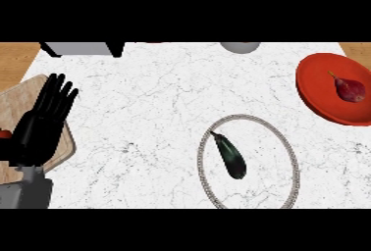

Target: Pick the pear from the placemat and place it in the bowl

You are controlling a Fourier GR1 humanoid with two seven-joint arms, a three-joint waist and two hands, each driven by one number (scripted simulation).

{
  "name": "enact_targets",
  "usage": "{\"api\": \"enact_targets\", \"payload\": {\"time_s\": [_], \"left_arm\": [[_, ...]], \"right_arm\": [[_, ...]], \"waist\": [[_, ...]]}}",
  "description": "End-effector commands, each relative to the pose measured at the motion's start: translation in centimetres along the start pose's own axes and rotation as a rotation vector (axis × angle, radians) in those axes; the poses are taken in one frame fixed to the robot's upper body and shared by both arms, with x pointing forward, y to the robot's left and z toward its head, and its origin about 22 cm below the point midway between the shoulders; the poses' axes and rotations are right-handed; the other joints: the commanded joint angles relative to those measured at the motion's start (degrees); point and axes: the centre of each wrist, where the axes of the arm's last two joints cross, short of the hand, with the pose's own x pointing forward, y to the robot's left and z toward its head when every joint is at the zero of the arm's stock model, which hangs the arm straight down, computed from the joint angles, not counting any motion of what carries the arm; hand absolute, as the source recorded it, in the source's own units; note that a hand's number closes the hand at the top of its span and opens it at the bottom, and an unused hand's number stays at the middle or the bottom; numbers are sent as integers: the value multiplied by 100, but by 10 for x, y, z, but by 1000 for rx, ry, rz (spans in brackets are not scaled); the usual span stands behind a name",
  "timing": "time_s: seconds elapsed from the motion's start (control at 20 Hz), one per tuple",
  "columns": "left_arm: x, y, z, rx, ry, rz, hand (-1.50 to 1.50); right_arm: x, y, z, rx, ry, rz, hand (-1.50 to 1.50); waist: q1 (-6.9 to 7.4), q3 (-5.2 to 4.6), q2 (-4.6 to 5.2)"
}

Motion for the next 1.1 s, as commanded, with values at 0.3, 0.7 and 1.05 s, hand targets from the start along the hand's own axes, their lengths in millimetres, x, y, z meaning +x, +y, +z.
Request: {"api": "enact_targets", "payload": {"time_s": [0.3, 0.7, 1.05], "left_arm": [[-2, -2, 4, -28, 15, -1, 0], [-2, -3, 2, 5, -8, 0, 0], [-8, 6, 7, -5, 14, 17, 0]], "right_arm": [[4, -19, 14, -286, -85, -597, -150], [-60, -43, 26, -413, -8, -686, -150], [-97, -77, 19, -413, 15, -727, -150]], "waist": [[47, -1, -8], [-69, -20, -51], [-35, -22, -72]]}}
